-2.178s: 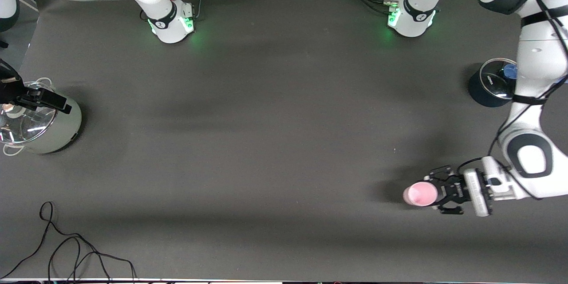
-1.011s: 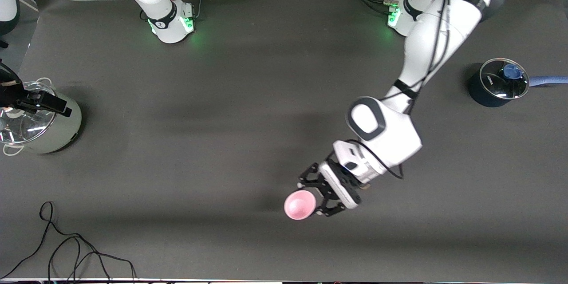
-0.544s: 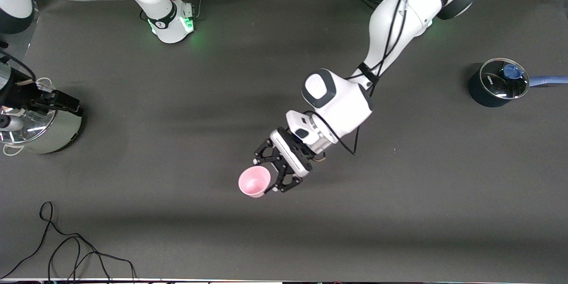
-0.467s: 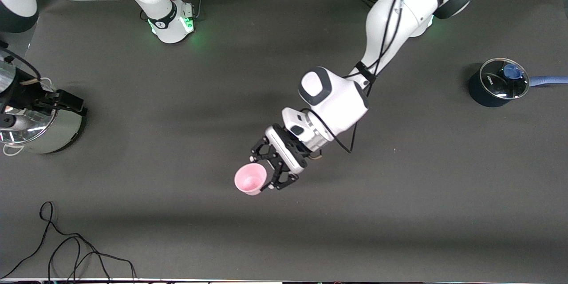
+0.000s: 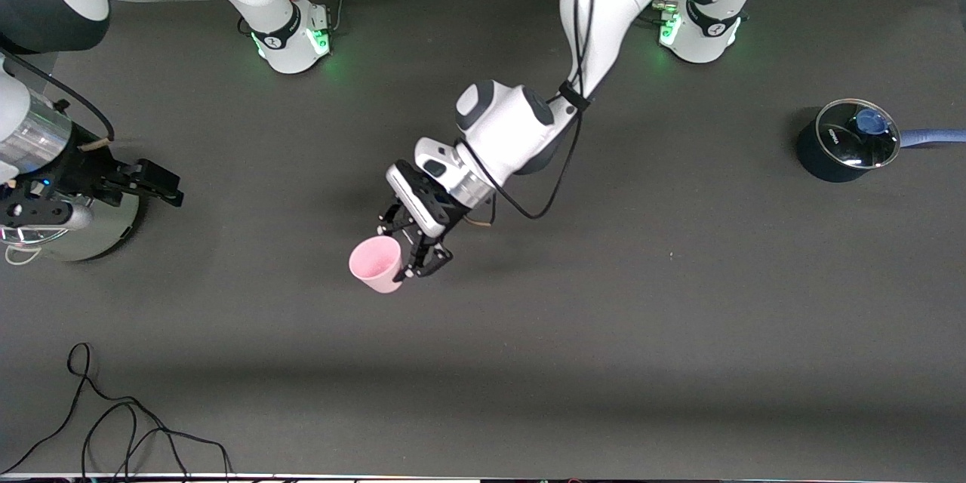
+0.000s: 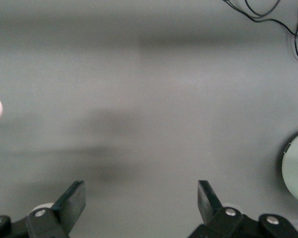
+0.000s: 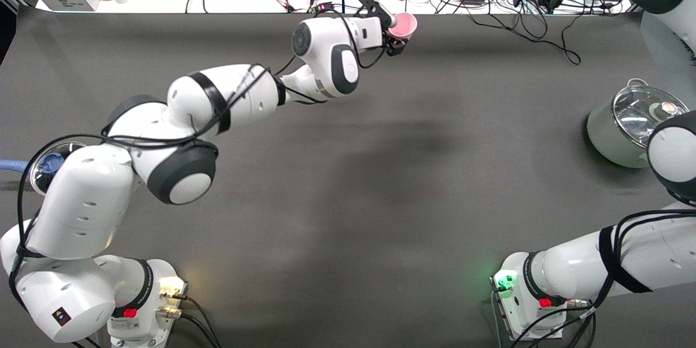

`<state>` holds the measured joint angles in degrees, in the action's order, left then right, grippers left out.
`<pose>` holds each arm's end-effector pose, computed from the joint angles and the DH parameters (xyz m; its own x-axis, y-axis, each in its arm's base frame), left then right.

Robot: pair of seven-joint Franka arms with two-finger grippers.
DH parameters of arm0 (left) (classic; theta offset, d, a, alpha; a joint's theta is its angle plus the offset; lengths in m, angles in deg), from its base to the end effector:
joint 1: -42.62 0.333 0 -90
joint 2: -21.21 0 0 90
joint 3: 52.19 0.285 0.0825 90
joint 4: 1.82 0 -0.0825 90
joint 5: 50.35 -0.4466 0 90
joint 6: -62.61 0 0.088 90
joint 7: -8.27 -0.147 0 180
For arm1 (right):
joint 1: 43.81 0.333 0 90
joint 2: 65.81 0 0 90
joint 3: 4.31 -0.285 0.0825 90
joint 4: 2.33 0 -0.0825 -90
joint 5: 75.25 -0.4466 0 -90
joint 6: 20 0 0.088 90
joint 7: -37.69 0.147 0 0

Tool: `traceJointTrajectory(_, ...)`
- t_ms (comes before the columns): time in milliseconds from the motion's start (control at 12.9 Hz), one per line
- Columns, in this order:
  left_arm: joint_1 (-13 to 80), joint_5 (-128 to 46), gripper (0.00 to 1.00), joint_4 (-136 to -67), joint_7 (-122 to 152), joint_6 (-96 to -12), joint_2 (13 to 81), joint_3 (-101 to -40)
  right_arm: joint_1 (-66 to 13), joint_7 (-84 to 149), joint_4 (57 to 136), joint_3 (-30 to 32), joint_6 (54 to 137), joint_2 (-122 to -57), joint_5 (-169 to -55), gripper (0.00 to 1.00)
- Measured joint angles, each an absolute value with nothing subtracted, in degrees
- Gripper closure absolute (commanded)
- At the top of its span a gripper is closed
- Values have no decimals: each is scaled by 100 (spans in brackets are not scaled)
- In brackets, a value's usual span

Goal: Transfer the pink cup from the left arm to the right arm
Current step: 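Carry the pink cup with the left gripper while the right gripper approaches, then close the right gripper on the pink cup beside the left gripper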

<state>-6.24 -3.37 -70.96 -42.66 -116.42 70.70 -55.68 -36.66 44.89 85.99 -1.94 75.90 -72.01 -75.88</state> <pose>0.5870 -0.6316 0.2918 0.2831 -0.3967 0.8732 -0.8057 -0.5923 -0.0079 0.6535 0.0571 0.5097 0.9988 -0.0430 0.0232 -0.0428 -0.9990 -0.0095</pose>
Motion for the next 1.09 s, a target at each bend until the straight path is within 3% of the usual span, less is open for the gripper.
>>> traceJointTrajectory(544, -883, -338, 100, -7014, -4081, -11658, 7069, -5406, -3222, 4564, 8344, -197, 7589, -7508, -7590, 0)
traceJointTrajectory(1089, -884, -338, 99, -7012, -4046, -11658, 7069, -5388, -2283, 6105, 8258, -210, 7826, -7688, -7591, 0)
